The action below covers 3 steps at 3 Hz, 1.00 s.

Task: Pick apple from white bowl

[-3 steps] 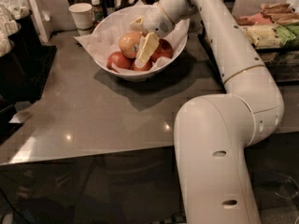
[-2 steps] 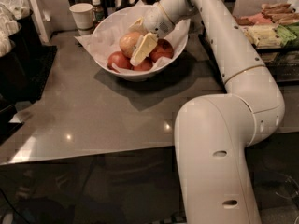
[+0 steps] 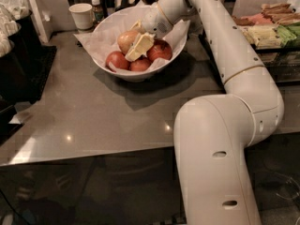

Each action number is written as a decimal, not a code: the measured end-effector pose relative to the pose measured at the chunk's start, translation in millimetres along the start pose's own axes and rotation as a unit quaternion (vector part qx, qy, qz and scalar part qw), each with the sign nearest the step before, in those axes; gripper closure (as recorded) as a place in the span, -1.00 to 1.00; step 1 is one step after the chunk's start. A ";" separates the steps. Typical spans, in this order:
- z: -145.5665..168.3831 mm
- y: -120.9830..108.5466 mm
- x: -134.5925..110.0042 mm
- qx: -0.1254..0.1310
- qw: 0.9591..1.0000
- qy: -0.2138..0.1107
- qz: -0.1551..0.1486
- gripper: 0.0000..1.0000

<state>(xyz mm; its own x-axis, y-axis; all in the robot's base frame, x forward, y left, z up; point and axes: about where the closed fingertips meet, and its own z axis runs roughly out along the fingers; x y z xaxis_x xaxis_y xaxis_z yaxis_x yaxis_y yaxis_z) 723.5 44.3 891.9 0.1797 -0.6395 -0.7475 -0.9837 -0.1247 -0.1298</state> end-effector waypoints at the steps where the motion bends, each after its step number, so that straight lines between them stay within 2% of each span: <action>1: -1.1 -2.9 -5.5 0.010 1.000 -0.004 -0.006 0.79; 2: -20.2 8.0 -23.8 0.024 0.999 -0.015 -0.029 1.00; 3: -44.9 30.7 -46.7 0.045 0.997 -0.024 -0.054 1.00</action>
Offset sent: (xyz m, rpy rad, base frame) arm -0.0617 -0.0097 0.0580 0.0633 -0.1350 0.0264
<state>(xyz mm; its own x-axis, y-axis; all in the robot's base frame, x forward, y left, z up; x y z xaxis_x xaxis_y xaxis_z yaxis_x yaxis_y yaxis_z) 685.4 36.3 952.0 0.2858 -0.5885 -0.7563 -0.9560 -0.1209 -0.2672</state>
